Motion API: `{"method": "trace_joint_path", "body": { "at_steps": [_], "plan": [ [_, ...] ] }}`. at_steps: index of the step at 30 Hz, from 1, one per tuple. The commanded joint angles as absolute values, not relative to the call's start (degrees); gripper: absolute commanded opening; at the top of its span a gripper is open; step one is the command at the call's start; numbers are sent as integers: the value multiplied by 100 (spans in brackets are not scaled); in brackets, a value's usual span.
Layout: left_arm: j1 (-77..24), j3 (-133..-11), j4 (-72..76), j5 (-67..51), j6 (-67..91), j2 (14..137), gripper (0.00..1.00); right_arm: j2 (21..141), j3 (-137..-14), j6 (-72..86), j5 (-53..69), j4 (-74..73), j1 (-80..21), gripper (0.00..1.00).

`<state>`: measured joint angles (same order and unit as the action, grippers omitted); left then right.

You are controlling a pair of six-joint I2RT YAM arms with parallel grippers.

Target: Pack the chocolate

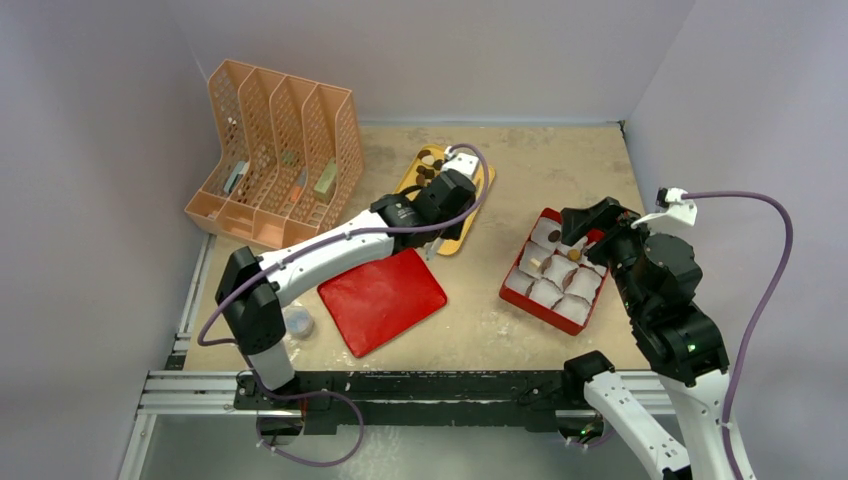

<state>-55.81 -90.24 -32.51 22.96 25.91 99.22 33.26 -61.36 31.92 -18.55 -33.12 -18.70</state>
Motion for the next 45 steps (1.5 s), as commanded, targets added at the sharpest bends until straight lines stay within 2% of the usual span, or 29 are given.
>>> {"method": "trace_joint_path", "body": {
  "at_steps": [1,12,23,33,36,41,45],
  "plan": [
    [-5229,-8807,-3152,2159,2462,9392,34,3278,-6179,3243,-1972,-3149,-1882,96],
    [-4252,-8523,-3278,1514,2003,9664,37,3312,-6170,3245,-1979,-3105,-1881,96],
    [-3927,-8400,-2888,676,1734,10206,39,3296,-6203,3230,-1980,-3173,-1884,96],
    [-3894,-8329,-2817,799,1731,10463,40,3323,-6258,3205,-1977,-3188,-1884,96],
    [-3899,-8310,-2820,760,1756,10435,38,3318,-6253,3203,-1980,-3174,-1886,96],
    [-3899,-8333,-2964,744,1784,10317,26,3339,-6258,3207,-1980,-3143,-1886,96],
    [-3896,-8308,-3048,738,1814,10174,24,3348,-6233,3205,-1986,-3112,-1881,96]
  ]
}}
